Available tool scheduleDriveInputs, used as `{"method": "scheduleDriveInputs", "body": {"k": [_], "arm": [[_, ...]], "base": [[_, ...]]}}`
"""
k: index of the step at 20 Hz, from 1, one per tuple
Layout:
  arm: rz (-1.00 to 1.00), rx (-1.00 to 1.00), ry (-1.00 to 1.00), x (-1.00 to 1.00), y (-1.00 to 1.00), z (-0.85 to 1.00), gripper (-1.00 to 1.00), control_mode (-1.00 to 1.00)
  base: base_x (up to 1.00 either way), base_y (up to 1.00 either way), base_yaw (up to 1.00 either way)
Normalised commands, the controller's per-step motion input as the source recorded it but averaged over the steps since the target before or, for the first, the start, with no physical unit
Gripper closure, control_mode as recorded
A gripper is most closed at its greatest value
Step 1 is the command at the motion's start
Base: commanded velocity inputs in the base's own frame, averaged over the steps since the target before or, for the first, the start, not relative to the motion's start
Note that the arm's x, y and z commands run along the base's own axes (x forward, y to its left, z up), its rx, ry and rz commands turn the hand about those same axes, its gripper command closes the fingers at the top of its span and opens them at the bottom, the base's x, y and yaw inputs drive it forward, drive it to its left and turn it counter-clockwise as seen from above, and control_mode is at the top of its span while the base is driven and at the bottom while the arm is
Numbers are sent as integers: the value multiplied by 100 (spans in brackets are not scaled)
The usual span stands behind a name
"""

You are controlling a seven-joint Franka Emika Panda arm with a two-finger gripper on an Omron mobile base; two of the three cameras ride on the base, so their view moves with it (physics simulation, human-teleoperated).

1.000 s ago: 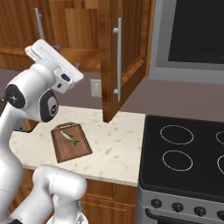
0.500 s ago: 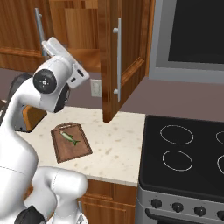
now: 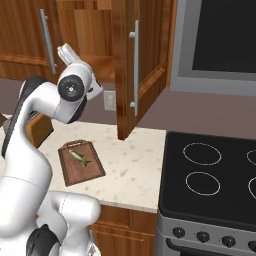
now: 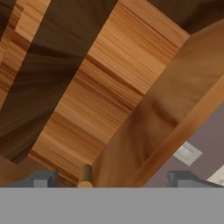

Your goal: Open the cabinet, retrieve the rolling pin, and place it next to the meat on the cutting board to prepare for tenderizing.

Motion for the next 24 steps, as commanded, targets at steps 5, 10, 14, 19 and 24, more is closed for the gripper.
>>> {"method": "scheduleDriveInputs", "body": {"k": [5,10,14,19,24], "arm": [[0,0,0,0,37,-3,-100,-100],[0,1,0,12,8,0,-100,-100],[0,1,1,20,0,0,-100,-100],[0,1,7,20,0,0,-100,-100],[2,1,8,19,0,0,-100,-100]], "base": [[0,0,0],[0,0,0],[0,0,0],[0,0,0],[0,0,0]]}}
